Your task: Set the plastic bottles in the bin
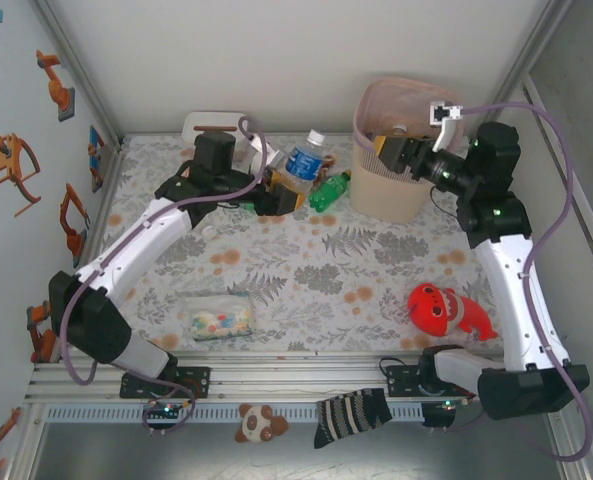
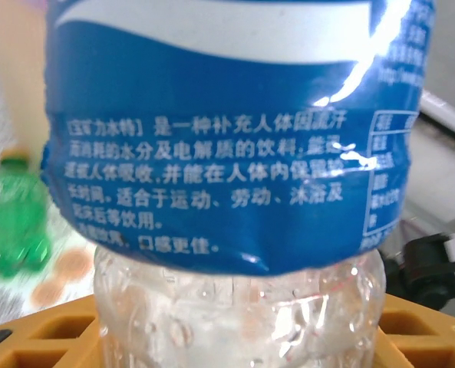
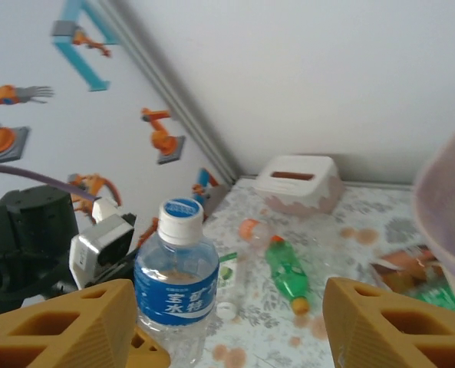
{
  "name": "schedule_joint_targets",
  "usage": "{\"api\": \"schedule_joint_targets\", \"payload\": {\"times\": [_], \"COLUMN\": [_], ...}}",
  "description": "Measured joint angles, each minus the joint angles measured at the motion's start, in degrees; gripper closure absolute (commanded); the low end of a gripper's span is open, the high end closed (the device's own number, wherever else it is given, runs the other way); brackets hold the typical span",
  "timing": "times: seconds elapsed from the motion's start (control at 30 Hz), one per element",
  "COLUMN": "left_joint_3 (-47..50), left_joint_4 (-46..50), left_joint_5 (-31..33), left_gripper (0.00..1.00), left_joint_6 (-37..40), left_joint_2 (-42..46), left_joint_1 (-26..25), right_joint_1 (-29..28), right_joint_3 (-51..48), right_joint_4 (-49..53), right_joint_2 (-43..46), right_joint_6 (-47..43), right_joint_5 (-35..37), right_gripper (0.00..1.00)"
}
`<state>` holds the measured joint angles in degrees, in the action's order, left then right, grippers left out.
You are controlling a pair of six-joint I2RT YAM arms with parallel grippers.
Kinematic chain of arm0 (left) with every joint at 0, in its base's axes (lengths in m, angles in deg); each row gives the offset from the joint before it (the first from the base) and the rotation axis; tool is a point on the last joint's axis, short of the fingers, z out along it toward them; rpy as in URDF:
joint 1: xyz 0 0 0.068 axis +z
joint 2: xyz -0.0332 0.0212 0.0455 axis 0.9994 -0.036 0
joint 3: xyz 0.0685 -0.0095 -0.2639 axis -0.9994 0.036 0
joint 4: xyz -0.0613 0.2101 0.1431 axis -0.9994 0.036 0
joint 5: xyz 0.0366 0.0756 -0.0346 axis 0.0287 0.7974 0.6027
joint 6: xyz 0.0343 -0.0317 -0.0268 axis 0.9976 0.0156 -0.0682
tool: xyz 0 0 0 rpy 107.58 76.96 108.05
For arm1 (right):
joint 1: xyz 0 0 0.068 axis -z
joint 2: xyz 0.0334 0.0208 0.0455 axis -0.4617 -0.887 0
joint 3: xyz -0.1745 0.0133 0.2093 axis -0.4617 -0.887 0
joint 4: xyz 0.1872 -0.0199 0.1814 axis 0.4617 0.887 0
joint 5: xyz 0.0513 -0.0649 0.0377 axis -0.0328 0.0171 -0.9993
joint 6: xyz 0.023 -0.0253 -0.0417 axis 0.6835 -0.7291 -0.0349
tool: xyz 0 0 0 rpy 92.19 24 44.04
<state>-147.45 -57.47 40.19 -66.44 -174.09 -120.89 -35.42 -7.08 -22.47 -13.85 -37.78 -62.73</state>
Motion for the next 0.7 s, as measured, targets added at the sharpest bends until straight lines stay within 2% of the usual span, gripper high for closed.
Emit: {"api": "schedule_joint_targets", "payload": {"times": [0.3, 0.43, 0.7], "left_joint_3": [0.11, 0.13, 0.13], "left_joint_4": [-14.53, -19.28, -22.71], "left_joint_5": [-6.03, -7.85, -9.09], "left_gripper": [0.46, 0.47, 0.47], "left_joint_6": [-6.56, -9.64, -11.69], "left_joint_2": [4.63, 5.35, 7.30], "left_joint_1": [-4.90, -6.25, -8.74], "right_joint_1": [-4.90, -7.96, -14.53], "right_joint_3": [-0.87, -0.72, 1.49], "right_joint_4": [-11.34, -15.30, -20.79], "right_joint_2": [1.20, 0.85, -0.04], "right_joint_6": [0.79, 1.25, 1.29], "right_joint_5": [-6.97, -8.28, -10.03], "right_gripper": [0.19, 0.10, 0.05]}}
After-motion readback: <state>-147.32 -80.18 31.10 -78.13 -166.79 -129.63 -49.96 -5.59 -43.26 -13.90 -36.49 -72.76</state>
